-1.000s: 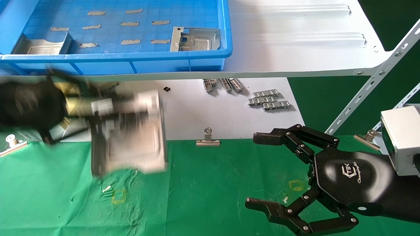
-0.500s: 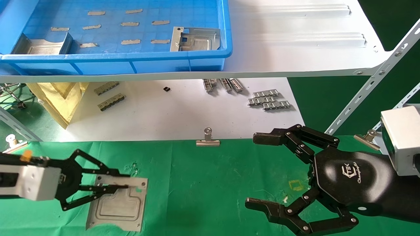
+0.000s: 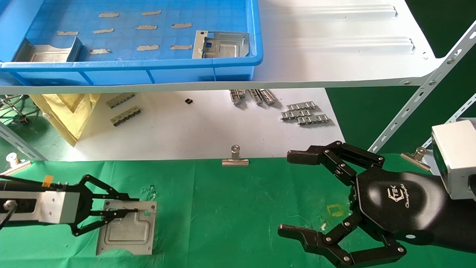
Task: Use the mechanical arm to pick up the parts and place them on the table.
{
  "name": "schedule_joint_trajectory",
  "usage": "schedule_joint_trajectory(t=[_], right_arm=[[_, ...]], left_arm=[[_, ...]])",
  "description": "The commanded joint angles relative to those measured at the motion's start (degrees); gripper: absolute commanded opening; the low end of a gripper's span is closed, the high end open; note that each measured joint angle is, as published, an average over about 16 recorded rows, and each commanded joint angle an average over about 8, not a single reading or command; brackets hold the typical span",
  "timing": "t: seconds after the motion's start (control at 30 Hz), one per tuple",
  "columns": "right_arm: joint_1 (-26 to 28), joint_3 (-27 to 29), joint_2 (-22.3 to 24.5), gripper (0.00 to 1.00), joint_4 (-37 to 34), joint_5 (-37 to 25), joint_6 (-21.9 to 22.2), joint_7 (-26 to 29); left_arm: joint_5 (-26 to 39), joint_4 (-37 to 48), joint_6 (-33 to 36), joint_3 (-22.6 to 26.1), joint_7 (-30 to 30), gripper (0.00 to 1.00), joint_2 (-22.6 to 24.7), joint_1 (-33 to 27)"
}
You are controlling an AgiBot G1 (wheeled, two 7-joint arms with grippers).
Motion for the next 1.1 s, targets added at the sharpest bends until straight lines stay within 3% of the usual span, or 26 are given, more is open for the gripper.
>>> schedule_joint_trajectory(t=[0.03, 0.37, 0.5, 0.67, 0.8, 0.97, 1.1], right_arm=[[0.0, 0.0, 0.0, 1.00, 0.0, 0.0, 0.0, 0.0], [0.0, 0.0, 0.0, 1.00, 0.0, 0.0, 0.0, 0.0], [0.0, 0.0, 0.0, 1.00, 0.0, 0.0, 0.0, 0.0], [0.0, 0.0, 0.0, 1.00, 0.0, 0.0, 0.0, 0.0], [0.0, 0.0, 0.0, 1.00, 0.0, 0.0, 0.0, 0.0], [0.0, 0.0, 0.0, 1.00, 0.0, 0.0, 0.0, 0.0], [0.0, 0.0, 0.0, 1.00, 0.0, 0.0, 0.0, 0.0]], left_arm=[[0.5, 1.7, -0.4, 0.3, 0.4, 0.99, 0.5, -0.3], [-1.2, 6.6, 1.5, 0.0, 0.3, 1.00, 2.1, -0.8], [-5.9, 5.4, 2.8, -0.7, -5.8, 1.00, 1.6, 0.1], [-16.6, 0.1, 3.1, -1.9, -18.1, 1.00, -1.1, 4.1], [-23.9, -3.0, 2.8, -2.7, -24.8, 1.00, -3.1, 7.4], [-27.7, -4.1, 2.4, -2.9, -27.1, 1.00, -4.0, 9.2], [-26.5, -3.9, 2.4, -2.9, -26.4, 1.00, -3.8, 8.8]])
